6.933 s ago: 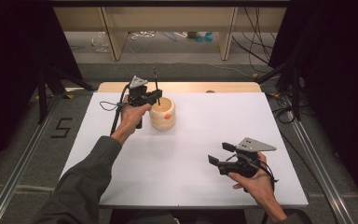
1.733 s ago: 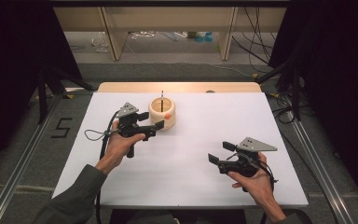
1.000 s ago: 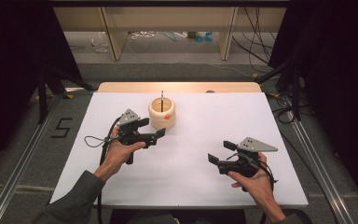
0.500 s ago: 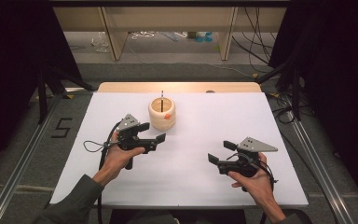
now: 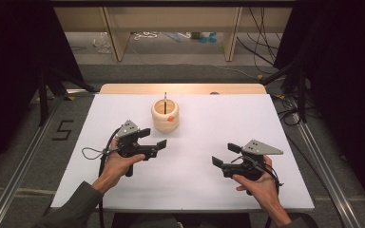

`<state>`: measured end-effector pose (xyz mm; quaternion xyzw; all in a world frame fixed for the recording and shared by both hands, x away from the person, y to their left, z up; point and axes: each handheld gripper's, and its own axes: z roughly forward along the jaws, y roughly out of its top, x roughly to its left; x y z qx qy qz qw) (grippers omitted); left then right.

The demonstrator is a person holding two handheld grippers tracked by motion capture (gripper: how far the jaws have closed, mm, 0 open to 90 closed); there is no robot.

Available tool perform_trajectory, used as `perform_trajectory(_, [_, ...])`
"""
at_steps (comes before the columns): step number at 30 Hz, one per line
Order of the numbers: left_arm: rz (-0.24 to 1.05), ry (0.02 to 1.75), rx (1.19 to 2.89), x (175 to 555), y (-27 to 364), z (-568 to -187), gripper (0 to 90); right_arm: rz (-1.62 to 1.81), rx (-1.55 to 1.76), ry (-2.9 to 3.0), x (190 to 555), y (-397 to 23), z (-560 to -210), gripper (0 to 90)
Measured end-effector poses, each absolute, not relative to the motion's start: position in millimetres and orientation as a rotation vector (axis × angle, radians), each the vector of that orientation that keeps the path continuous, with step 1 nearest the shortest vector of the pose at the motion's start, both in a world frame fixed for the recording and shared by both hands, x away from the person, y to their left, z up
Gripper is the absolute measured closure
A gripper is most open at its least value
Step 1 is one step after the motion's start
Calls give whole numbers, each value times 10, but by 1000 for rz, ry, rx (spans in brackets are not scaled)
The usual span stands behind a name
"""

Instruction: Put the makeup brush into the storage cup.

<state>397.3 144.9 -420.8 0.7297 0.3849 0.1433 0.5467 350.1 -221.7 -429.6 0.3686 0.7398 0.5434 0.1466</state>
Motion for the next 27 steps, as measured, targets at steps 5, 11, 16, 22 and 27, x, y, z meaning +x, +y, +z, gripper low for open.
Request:
perform_trajectory(5, [338, 918, 1727, 3928, 1469, -4226, 167, 1562, 1055, 2124, 3507, -2213, -4301, 182])
perform_trajectory(11, [349, 913, 1737, 3877, 1477, -4247, 164, 1562, 1055, 2124, 3504, -2211, -4301, 181])
perform_trajectory(16, [352, 897, 1744, 3834, 1484, -4263, 161, 1562, 1055, 2123, 3505, -2212, -4302, 181])
perform_trajectory(22, [356, 885, 1757, 3791, 1506, -4292, 157, 1562, 1054, 2125, 3502, -2210, -4302, 178])
perform_trajectory(27, [355, 895, 1742, 3756, 1527, -4310, 157, 1556, 1057, 2127, 3500, -2209, -4303, 173])
